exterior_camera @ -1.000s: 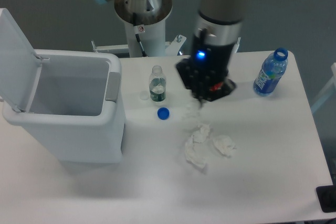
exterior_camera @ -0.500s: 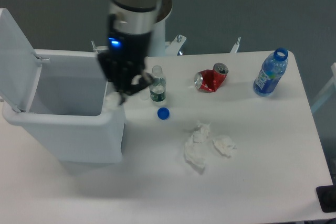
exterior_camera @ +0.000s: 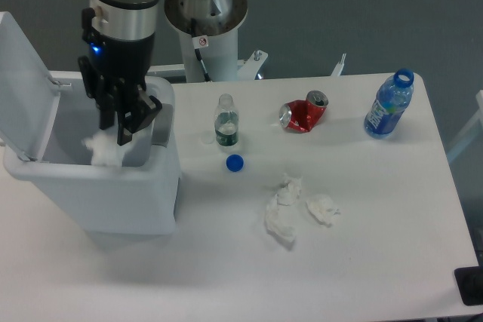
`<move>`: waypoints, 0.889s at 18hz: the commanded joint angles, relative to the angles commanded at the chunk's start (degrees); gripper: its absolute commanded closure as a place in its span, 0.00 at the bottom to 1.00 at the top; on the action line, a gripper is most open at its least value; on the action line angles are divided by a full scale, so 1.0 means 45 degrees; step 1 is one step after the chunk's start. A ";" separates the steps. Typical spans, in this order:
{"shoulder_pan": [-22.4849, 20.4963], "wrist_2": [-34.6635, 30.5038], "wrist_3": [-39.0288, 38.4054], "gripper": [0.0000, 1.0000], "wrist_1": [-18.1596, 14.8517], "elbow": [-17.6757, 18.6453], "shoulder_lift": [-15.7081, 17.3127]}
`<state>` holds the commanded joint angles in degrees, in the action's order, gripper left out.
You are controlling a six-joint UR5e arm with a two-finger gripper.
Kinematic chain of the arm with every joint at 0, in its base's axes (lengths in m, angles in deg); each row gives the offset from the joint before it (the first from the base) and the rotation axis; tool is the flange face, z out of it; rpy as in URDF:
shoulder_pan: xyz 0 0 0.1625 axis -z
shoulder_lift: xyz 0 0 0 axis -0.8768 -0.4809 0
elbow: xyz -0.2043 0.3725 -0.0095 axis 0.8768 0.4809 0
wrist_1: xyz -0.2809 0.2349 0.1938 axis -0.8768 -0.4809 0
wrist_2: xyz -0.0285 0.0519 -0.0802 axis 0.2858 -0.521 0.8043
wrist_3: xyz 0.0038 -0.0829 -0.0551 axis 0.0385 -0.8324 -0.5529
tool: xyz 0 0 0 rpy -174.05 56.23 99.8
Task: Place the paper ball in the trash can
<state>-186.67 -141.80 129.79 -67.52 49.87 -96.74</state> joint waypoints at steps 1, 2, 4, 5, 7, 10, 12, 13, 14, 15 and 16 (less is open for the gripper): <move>-0.0019 0.0000 -0.0020 0.00 0.0041 0.0040 0.0137; -0.0058 0.0020 -0.0020 0.00 0.0042 0.0040 0.0196; -0.0252 0.0000 -0.0059 0.00 0.0081 0.0021 0.0216; -0.0525 -0.0019 -0.0059 0.00 0.0100 0.0001 0.0216; -0.1674 -0.0039 0.0115 0.00 0.0197 0.0001 0.0177; -0.3256 -0.0311 0.0136 0.00 0.1055 0.0040 -0.0231; -0.4273 -0.0371 0.0699 0.00 0.1116 0.0215 -0.0292; -0.4606 -0.0371 0.1321 0.00 0.1155 0.0371 -0.0311; -0.4957 -0.0371 0.2062 0.00 0.1252 0.0566 -0.0331; -0.5309 -0.0371 0.2727 0.00 0.1291 0.0761 -0.0486; -0.5583 -0.0390 0.3120 0.00 0.1389 0.0879 -0.0758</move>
<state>-211.80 -143.56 143.84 -61.27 53.83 -100.15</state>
